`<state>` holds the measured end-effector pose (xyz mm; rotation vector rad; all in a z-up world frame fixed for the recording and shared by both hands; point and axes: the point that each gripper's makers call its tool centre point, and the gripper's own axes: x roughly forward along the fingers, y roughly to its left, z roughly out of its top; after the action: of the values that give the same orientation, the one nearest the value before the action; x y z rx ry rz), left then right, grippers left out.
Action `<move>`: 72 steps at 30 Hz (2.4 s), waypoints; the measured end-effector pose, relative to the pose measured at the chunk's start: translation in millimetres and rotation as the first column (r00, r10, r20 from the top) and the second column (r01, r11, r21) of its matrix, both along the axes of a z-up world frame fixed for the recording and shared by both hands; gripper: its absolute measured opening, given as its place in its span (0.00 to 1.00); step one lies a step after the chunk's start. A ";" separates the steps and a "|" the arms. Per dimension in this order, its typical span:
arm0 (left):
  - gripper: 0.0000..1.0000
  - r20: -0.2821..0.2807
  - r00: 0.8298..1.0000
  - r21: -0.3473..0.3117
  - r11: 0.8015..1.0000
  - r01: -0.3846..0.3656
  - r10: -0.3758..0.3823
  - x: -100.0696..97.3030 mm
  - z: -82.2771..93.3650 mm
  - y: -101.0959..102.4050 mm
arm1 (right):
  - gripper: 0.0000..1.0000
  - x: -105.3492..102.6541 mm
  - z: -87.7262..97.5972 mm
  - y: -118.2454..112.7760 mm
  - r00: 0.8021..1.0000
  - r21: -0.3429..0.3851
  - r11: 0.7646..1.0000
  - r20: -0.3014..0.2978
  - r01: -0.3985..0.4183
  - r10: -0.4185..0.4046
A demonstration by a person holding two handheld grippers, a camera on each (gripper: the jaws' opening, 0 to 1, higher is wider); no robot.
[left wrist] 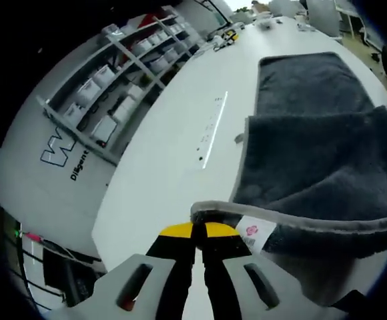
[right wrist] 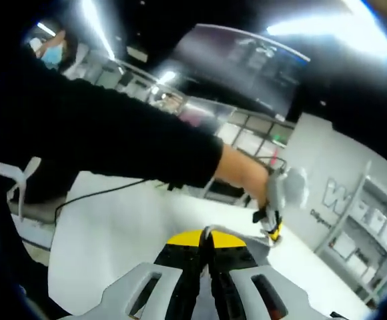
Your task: Open the folded towel by lifting each exposed corner and separating the folded layers until the towel lies flat within the target outline without major curled edges
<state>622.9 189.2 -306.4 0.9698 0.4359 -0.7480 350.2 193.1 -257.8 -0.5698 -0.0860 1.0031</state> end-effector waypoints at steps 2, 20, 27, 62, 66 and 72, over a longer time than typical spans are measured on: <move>0.02 -0.001 1.000 0.002 1.000 -0.004 0.004 -1.3 1.1 4.6 | 0.00 -0.9 -0.1 5.0 1.000 0.002 1.000 -0.003 -0.011 0.011; 0.03 -0.008 0.995 0.090 0.991 -0.097 0.098 -14.3 -10.4 81.9 | 0.00 -14.7 -17.7 53.3 0.994 -0.041 0.993 0.008 -0.112 0.112; 0.03 0.010 0.997 0.123 0.989 -0.076 0.076 -11.1 -15.2 87.9 | 0.00 -13.9 -18.6 49.1 0.994 -0.046 0.993 -0.030 -0.109 0.108; 0.10 -0.022 0.995 0.268 0.959 -0.086 0.095 18.9 -55.3 131.1 | 0.00 -7.3 -96.0 157.9 0.969 -0.090 0.971 -0.127 -0.222 0.210; 0.11 -0.001 0.992 0.294 0.948 -0.122 0.128 20.4 -58.7 142.7 | 0.00 -10.6 -103.0 157.5 0.967 -0.100 0.968 -0.134 -0.230 0.216; 0.11 0.012 0.987 0.288 0.945 -0.156 0.160 9.7 -54.7 148.3 | 0.00 -14.9 -108.5 161.4 0.965 -0.110 0.963 -0.128 -0.245 0.230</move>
<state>632.6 337.4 -361.0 1.1879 0.6381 -0.5530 335.3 354.5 -366.4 -0.6252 0.0110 1.2803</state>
